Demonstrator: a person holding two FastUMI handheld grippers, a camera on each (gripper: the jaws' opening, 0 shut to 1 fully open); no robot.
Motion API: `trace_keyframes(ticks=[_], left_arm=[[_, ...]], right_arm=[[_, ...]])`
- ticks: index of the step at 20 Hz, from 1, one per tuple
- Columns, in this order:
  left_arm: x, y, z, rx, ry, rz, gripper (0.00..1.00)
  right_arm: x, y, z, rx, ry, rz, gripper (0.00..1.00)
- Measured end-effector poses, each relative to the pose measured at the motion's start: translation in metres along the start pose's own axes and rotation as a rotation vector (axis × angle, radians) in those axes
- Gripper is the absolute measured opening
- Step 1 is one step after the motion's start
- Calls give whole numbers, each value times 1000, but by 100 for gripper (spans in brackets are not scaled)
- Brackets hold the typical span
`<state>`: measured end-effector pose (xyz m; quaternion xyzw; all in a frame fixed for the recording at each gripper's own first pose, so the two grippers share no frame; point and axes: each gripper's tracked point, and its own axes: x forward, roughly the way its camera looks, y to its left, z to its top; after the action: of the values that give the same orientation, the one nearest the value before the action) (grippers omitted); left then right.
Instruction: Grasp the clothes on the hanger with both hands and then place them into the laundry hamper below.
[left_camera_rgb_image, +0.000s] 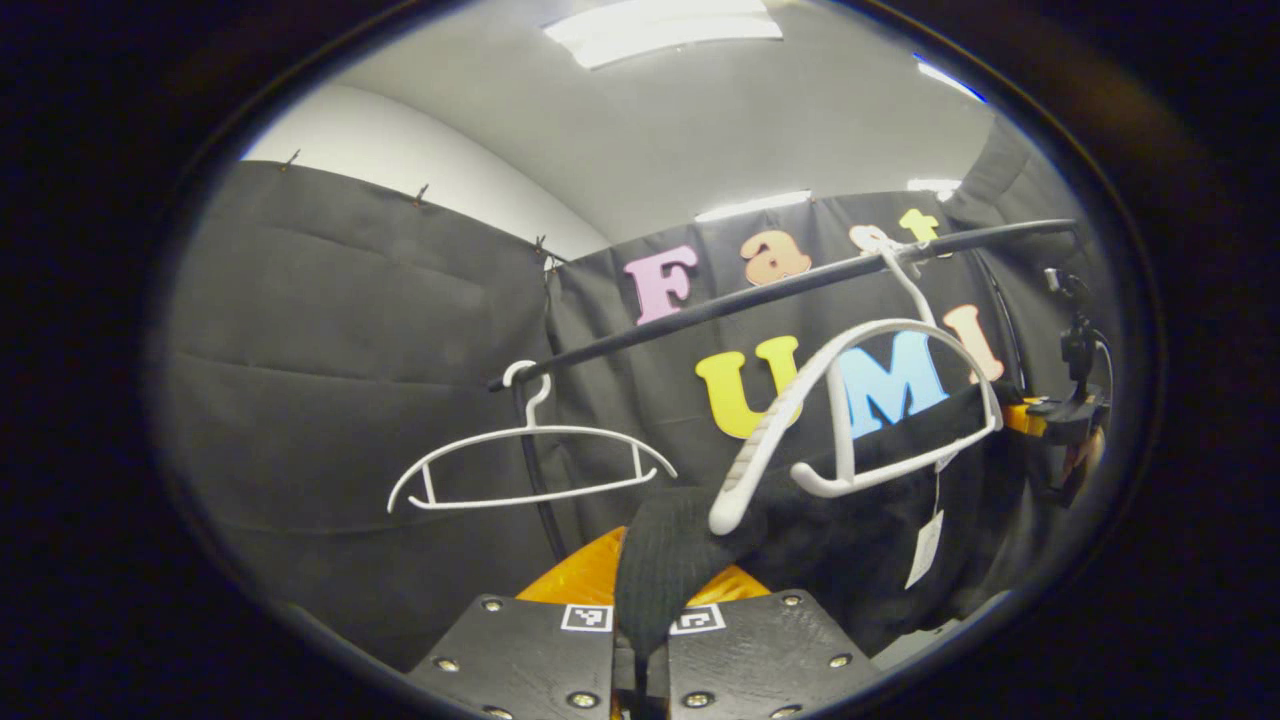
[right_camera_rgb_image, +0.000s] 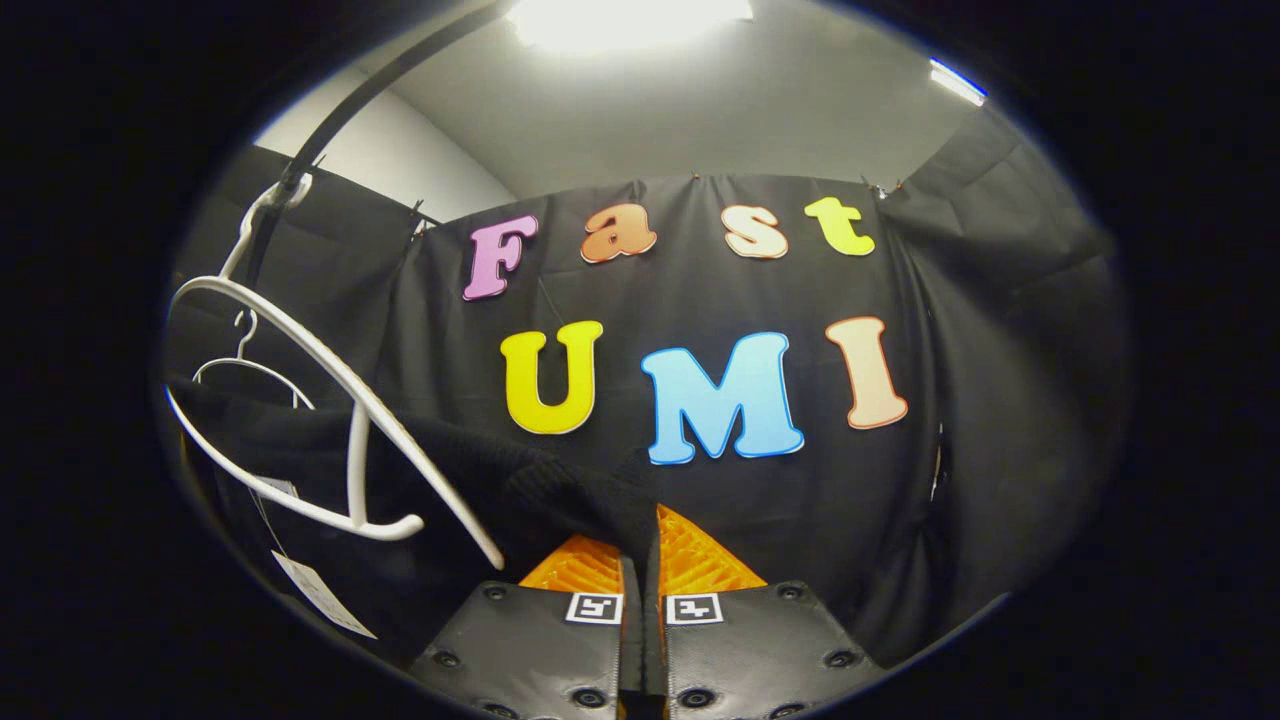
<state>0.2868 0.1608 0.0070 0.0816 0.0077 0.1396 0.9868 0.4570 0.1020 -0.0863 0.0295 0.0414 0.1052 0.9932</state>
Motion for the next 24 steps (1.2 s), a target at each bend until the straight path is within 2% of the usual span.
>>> trace_keyframes(ticks=[6,13,16,23,24], left_arm=[[15,-36,-36,28,75,-21,5],[-28,-35,-74,0,140,-8,5],[-31,-39,-87,-28,159,-7,5],[-56,-72,-103,-49,202,-68,5],[-59,-83,-107,-51,211,-84,5]], right_arm=[[-24,-19,-36,-32,75,-9,2],[-52,-24,-59,-68,116,19,2],[-67,-24,-67,-74,134,32,2],[-109,0,-88,-82,192,118,3],[-113,5,-91,-86,199,135,0]])
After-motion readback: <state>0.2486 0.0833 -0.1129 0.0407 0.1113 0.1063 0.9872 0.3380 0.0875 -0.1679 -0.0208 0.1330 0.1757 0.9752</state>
